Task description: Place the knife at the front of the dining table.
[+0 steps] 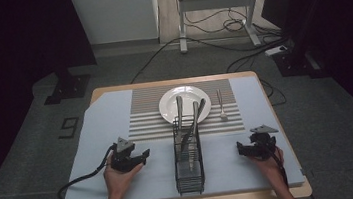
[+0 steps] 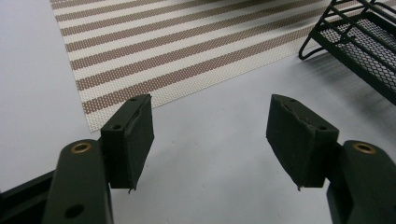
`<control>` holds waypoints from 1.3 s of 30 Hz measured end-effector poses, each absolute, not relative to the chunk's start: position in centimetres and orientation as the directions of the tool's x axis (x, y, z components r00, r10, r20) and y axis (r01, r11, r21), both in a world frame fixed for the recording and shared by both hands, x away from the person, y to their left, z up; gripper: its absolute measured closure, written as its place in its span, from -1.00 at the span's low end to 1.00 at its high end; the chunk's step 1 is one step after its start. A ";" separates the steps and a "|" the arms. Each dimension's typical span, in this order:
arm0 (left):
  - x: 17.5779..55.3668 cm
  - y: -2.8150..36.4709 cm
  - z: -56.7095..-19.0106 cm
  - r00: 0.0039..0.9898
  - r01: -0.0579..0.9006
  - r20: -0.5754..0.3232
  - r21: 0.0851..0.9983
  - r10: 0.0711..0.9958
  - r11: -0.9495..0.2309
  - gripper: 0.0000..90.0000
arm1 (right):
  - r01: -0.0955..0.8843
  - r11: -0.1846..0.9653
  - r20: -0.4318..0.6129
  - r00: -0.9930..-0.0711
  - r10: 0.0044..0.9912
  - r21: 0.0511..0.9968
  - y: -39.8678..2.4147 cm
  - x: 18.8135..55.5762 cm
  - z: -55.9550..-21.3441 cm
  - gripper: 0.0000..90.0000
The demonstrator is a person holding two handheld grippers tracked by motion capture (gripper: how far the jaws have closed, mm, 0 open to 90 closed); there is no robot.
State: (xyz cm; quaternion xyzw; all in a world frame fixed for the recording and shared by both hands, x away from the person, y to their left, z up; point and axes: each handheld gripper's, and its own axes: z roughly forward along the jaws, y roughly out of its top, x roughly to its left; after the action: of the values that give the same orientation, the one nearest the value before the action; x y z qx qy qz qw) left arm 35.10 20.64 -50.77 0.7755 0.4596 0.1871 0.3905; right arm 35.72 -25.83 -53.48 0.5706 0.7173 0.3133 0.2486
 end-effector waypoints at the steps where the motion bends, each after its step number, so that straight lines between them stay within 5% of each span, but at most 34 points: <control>1: 35.1 20.7 -50.7 0.508 0.565 -0.071 0.780 0.858 -0.269 -0.29 | 0.663 0.153 0.000 -0.225 0.974 0.733 -25.8 35.7 -53.5 -0.79; 7: 35.0 20.7 -50.0 0.516 0.549 -0.089 0.798 0.852 -0.249 -0.29 | 0.663 0.153 0.001 -0.226 0.974 0.733 -25.8 35.7 -53.5 -0.79; 12: 34.3 19.5 -48.2 0.539 0.465 0.020 0.826 0.842 -0.318 -0.30 | 0.663 0.145 0.008 -0.223 0.975 0.735 -25.9 35.7 -53.5 -0.77; 19: 34.9 18.3 -46.3 0.583 0.436 0.001 0.843 0.813 -0.314 -0.31 | 0.661 0.142 0.010 -0.220 0.975 0.737 -26.0 35.7 -53.5 -0.75; 22: 35.6 18.7 -45.3 0.590 0.445 -0.079 0.862 0.804 -0.242 -0.30 | 0.661 0.142 0.010 -0.220 0.975 0.737 -26.0 35.7 -53.5 -0.75; 39: 37.9 15.3 -41.0 0.657 0.396 -0.093 0.887 0.749 -0.237 -0.27 | 0.661 0.142 0.010 -0.220 0.975 0.737 -26.0 35.7 -53.5 -0.75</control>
State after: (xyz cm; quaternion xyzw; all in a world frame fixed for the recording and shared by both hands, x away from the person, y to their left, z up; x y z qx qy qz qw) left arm 37.87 15.34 -40.97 0.7659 0.3738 0.1790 0.4916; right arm 35.68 -25.97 -53.50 0.5730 0.7138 0.3173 0.2479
